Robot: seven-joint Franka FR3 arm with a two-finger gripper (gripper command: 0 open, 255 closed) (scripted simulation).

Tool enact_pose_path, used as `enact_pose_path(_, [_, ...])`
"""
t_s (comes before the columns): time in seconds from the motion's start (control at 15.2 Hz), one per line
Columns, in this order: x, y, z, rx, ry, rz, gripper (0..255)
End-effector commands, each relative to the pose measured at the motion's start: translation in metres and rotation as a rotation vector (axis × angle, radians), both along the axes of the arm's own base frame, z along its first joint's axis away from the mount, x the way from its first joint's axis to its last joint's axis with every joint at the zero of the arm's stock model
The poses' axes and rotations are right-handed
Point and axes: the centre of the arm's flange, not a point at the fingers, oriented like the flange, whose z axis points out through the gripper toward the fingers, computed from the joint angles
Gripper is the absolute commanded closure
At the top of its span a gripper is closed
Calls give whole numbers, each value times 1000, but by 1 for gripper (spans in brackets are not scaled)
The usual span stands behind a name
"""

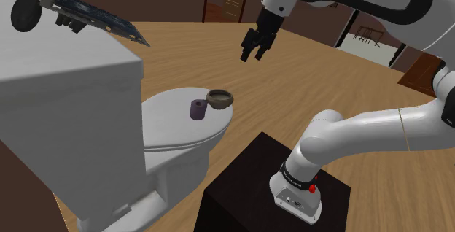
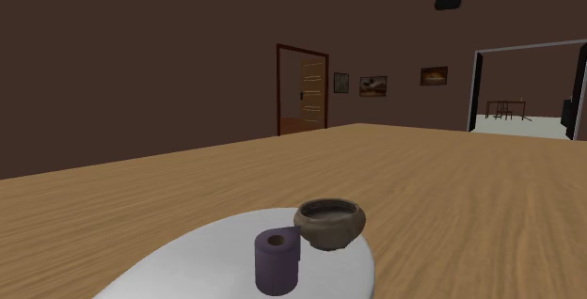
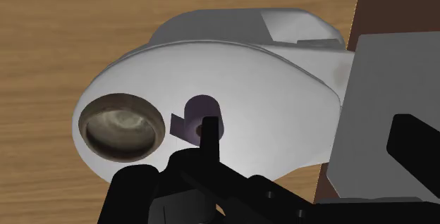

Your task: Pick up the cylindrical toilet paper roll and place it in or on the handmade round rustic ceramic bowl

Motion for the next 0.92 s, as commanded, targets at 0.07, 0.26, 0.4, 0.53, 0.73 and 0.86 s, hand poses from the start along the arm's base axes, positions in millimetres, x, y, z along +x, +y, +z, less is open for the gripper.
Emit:
enact_pose_path(0.07, [9, 0, -10, -2, 5, -10, 0])
enact_pose_path(0.26, [35, 1, -41, -6, 20, -41, 0])
enact_pose_path(0.4, [52, 1, -63, -10, 30, -61, 0])
enact_pose_path(0.53, [68, 0, -84, -13, 40, -82, 0])
enact_pose_path(0.73, [93, -1, -116, -18, 55, -112, 0])
enact_pose_path(0.86, [109, -3, -137, -21, 65, -133, 0])
